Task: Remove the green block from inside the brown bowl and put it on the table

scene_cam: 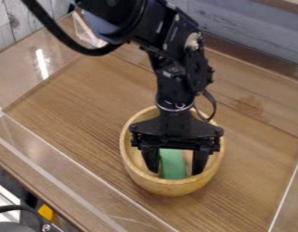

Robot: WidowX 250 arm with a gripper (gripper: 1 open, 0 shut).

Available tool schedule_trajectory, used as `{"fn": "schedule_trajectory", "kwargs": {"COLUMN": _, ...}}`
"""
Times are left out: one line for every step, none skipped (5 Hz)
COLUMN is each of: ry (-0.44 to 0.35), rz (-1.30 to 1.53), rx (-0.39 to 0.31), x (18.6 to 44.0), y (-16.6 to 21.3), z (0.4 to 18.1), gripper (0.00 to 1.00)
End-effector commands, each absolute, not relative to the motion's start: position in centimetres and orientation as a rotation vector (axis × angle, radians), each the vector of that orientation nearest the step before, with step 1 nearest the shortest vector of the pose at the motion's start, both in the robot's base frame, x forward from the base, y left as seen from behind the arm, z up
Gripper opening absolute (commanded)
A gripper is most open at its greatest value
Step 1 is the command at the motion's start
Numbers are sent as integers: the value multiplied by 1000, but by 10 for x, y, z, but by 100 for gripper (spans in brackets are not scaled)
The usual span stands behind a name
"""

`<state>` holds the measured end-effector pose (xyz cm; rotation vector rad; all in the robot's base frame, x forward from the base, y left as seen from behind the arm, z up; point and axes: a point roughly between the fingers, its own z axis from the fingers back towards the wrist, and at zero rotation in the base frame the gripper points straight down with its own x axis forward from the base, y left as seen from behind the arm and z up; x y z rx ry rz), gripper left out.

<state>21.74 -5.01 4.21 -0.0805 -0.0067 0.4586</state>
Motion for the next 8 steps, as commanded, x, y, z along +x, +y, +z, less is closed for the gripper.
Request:
{"fn": "schedule_trajectory", "kwargs": {"ry": -33, "rz": 525, "rx": -95, "x": 215, "y": -52, "z": 58, "gripper": 100}}
{"fn": "schedule_trajectory", "kwargs": {"ry": -43, "rz": 589, "rx": -107, "x": 210, "y": -54, "z": 71, "gripper": 100}}
{"fn": "schedule_trajectory", "kwargs": {"ry": -41, "rz": 617, "rx": -101, "x": 207, "y": -55, "z": 70, "gripper": 100}}
{"fn": "schedule_trajectory", "kwargs": {"ry": -39, "rz": 642, "rx": -98, "x": 202, "y": -52, "z": 57, "gripper": 100}}
{"fn": "schedule_trajectory", "kwargs": {"ry": -39, "rz": 668, "rx": -91, "x": 197, "y": -49, "z": 44, "gripper": 100}}
{"fn": "schedule_trajectory", "kwargs": {"ry": -39, "rz": 694, "rx": -84, "x": 199, "y": -59, "z": 49, "gripper": 100}}
{"fn": "schedule_trajectory", "kwargs": {"ry": -39, "rz": 719, "rx": -77, "x": 200, "y": -68, "z": 55, "gripper": 100}}
{"fn": "schedule_trajectory", "kwargs": {"ry": -40, "rz": 771, "rx": -69, "x": 199, "y": -67, "z": 51, "gripper": 100}}
